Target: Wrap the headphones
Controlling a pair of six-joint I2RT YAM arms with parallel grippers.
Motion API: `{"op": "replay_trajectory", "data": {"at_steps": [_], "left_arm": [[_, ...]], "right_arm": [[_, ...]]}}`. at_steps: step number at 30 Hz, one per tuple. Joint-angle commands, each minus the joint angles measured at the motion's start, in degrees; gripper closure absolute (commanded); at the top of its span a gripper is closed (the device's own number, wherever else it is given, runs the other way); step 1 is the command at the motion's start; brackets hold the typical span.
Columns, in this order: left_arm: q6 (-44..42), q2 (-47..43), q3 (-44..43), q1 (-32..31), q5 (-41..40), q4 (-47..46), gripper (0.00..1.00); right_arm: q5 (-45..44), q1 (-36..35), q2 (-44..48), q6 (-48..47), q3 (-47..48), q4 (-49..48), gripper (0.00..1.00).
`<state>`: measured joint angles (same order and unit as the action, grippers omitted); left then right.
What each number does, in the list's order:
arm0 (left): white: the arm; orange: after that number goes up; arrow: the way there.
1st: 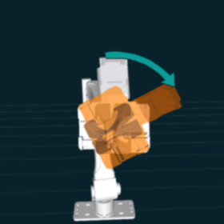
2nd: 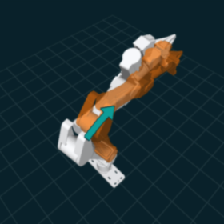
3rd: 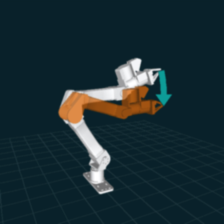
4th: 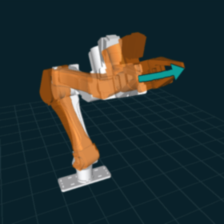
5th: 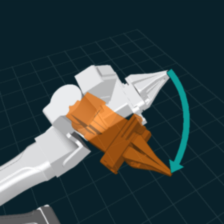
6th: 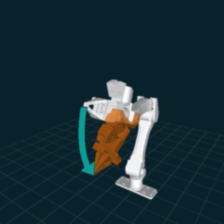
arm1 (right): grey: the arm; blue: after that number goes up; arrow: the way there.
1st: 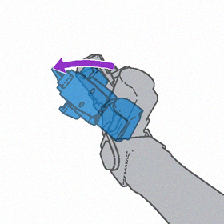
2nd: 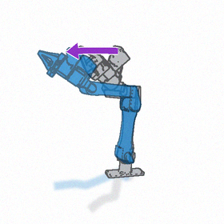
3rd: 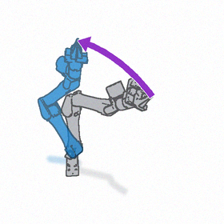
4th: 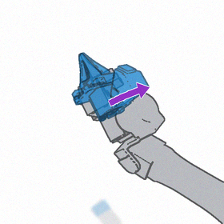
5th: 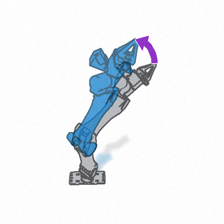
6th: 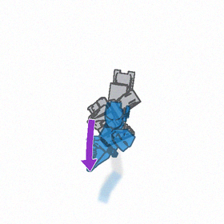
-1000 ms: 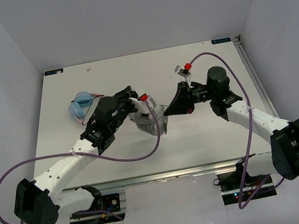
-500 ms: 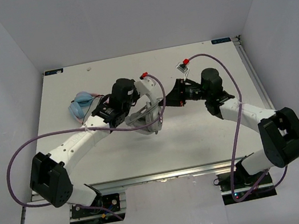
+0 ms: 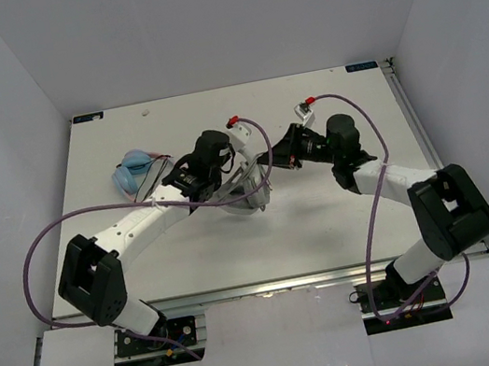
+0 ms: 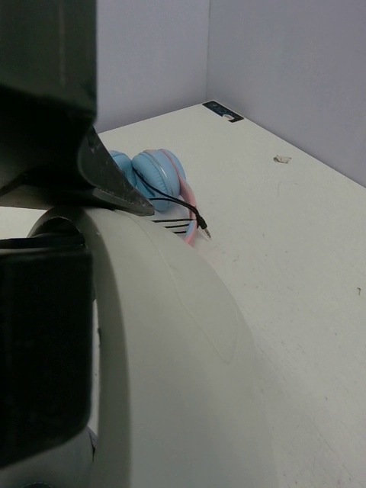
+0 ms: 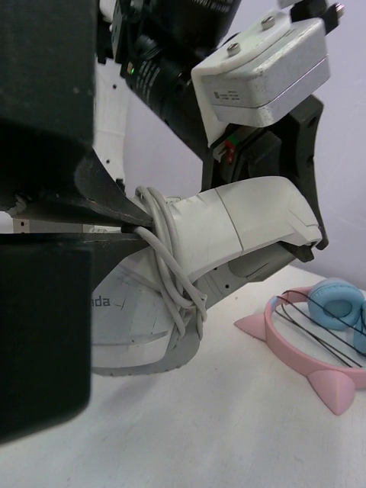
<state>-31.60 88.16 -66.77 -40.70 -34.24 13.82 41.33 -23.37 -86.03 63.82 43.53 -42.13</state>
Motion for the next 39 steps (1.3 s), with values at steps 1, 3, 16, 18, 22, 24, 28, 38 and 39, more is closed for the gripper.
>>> {"op": "replay_trajectory", "data": {"at_steps": [1, 3, 16, 18, 22, 24, 28, 38, 39], "left_arm": [[-1.4, 4.8, 2.7, 1.7, -8.0, 3.0, 1.0], [-0.8, 5.6, 2.5, 2.6, -8.3, 2.0, 1.0], [-6.2, 11.4, 3.2, 3.4, 0.1, 1.4, 1.0], [-6.7, 13.0, 2.7, 3.5, 0.2, 1.8, 1.0], [-6.3, 16.0, 0.7, 3.6, 1.7, 4.6, 1.0], [-5.8, 18.1, -0.6, 3.6, 2.6, 6.2, 1.0], [-5.5, 20.3, -1.6, 3.9, 4.6, 7.7, 1.0], [-5.9, 21.3, -1.7, 4.2, 10.9, 7.4, 1.0], [-6.0, 21.1, -1.4, 4.2, 12.0, 7.1, 0.99]], "right_arm": [[9.0, 0.0, -5.1, 17.6, -0.3, -34.5, 0.92], [10.8, 0.3, -8.8, 21.6, 0.1, -40.4, 0.92], [8.6, 2.0, -20.5, 30.8, -2.7, -55.6, 0.91], [7.4, 2.5, -23.5, 36.5, -2.5, -61.1, 0.91], [6.4, 3.3, -29.3, 40.2, -0.9, -65.8, 0.91], [6.2, 3.6, -30.8, 39.5, -0.6, -65.8, 0.91], [5.6, 4.7, -33.0, 39.5, 0.2, -65.8, 0.91], [3.8, 6.1, -39.1, 39.7, 4.6, -66.0, 0.9], [3.6, 6.1, -39.6, 39.8, 5.0, -66.0, 0.9]]}}
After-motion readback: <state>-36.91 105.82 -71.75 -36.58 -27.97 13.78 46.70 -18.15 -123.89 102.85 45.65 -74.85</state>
